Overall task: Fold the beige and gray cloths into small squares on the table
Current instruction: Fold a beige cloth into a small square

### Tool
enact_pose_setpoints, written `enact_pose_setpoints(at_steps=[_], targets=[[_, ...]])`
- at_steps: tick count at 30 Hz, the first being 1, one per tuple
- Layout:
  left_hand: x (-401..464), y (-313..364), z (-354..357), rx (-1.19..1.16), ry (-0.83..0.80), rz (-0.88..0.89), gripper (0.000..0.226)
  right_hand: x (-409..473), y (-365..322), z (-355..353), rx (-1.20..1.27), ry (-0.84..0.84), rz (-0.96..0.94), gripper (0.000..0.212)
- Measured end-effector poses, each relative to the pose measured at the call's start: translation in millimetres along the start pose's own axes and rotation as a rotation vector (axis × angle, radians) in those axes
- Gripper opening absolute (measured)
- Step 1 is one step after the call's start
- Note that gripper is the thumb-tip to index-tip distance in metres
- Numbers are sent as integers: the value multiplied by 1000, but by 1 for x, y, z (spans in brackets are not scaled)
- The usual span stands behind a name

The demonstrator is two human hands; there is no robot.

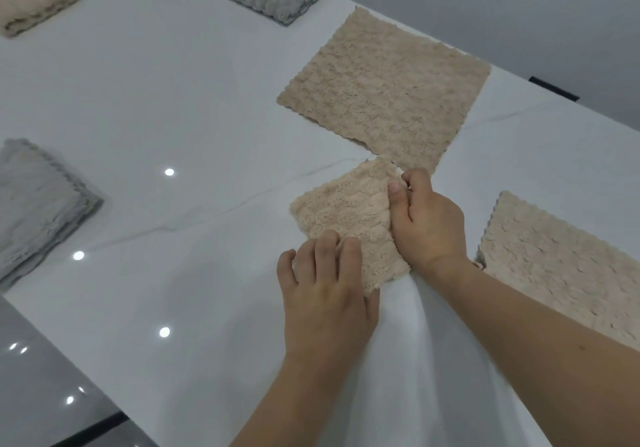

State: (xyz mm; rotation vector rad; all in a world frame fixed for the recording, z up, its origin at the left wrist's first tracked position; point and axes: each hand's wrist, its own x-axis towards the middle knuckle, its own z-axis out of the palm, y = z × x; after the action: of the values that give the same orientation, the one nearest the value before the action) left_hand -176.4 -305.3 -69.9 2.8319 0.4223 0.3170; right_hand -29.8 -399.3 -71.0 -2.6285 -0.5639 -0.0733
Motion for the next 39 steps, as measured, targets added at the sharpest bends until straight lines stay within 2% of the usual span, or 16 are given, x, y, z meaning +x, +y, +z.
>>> enact_pose_setpoints(at_steps=[9, 18, 21, 23, 27, 31, 36, 39], targets=[[2, 11, -3, -36, -115, -76, 49, 2, 1, 1, -36, -13, 32, 28], [10, 4, -14, -36, -258, -48, 66, 2, 1, 3, -32, -30, 32, 29], [-1, -4, -19, -56, -344, 24, 73, 2, 1, 3, -36, -10, 13, 31], [-5, -15, -27, -91, -371, 32, 65, 2, 0, 4, -52, -8, 3, 32], [20, -27, -29, -184, -310, -19, 55, 2, 0, 4, -52, 4, 3, 32], [27, -34, -12, -146, -255, 33, 41, 2, 0, 3, -53, 0, 5, 32], [22, -40, -17, -136, -336, 91, 61, 1, -1, 1, -61, -14, 6, 31], [23, -37, -30, -113, -462, 123, 87, 1, -1, 1, -60, -15, 10, 30]])
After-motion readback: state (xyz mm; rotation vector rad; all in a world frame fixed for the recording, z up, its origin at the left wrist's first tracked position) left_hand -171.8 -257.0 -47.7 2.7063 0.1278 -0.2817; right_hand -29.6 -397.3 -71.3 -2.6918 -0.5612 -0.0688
